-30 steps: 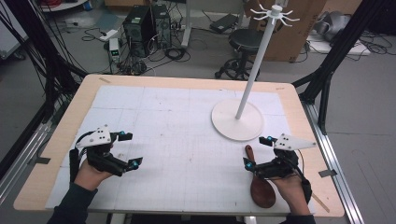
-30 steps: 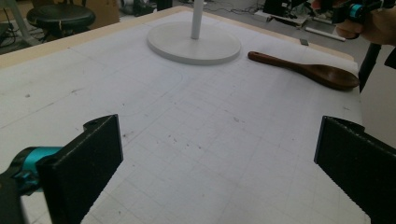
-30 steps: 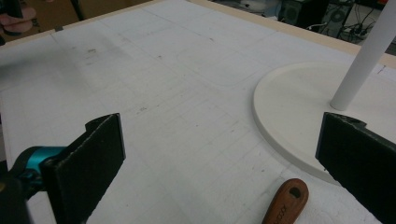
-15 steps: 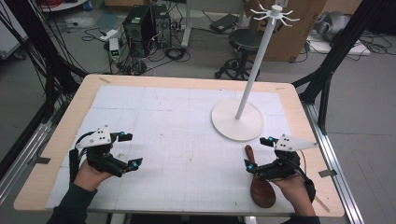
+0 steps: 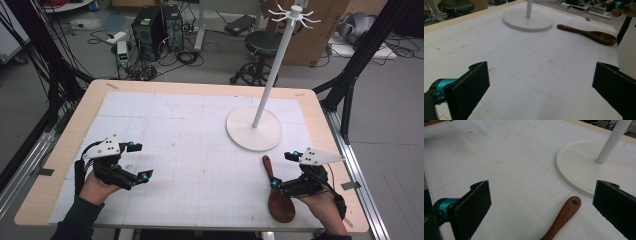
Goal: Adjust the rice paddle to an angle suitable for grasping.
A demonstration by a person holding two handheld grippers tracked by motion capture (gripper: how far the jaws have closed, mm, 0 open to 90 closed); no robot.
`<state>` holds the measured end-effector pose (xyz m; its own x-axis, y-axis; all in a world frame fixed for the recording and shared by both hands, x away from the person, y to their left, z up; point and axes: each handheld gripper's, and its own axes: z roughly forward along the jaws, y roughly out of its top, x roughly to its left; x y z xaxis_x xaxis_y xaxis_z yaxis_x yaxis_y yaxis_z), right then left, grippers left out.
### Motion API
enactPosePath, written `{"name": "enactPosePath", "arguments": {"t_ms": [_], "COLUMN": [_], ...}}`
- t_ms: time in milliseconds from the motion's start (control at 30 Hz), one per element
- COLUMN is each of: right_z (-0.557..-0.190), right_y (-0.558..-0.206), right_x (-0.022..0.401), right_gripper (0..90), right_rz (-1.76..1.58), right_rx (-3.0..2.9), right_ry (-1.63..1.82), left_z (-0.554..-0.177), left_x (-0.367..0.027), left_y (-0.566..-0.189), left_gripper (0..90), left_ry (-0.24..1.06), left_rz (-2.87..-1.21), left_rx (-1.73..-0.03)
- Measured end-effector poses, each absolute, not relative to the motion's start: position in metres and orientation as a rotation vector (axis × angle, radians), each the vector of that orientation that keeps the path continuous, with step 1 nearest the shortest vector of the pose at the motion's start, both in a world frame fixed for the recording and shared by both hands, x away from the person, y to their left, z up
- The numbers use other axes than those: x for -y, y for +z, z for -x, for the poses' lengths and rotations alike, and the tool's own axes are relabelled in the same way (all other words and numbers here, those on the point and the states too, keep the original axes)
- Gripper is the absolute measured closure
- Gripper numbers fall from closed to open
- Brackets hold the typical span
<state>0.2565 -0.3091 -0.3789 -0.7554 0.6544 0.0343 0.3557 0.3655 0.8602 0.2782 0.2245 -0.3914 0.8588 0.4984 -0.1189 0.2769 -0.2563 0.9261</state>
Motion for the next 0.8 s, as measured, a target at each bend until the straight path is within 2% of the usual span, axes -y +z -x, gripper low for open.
{"name": "enactPosePath", "arguments": {"t_ms": [467,800], "right_z": [-0.258,-0.264], "right_y": [-0.379,-0.377], "right_x": [0.322,0.331], "right_gripper": [1.4,8.1], "right_rz": [-0.911,-0.901], "right_rx": [-2.393,-2.453], "right_ry": [1.217,1.128], "left_z": [-0.278,-0.278], "left_x": [-0.224,-0.223], "left_y": [-0.392,-0.392], "left_gripper": [1.8,1.8], "left_ry": [0.236,0.234], "left_rz": [-1.864,-1.867], "left_rx": [-0.584,-0.582]}}
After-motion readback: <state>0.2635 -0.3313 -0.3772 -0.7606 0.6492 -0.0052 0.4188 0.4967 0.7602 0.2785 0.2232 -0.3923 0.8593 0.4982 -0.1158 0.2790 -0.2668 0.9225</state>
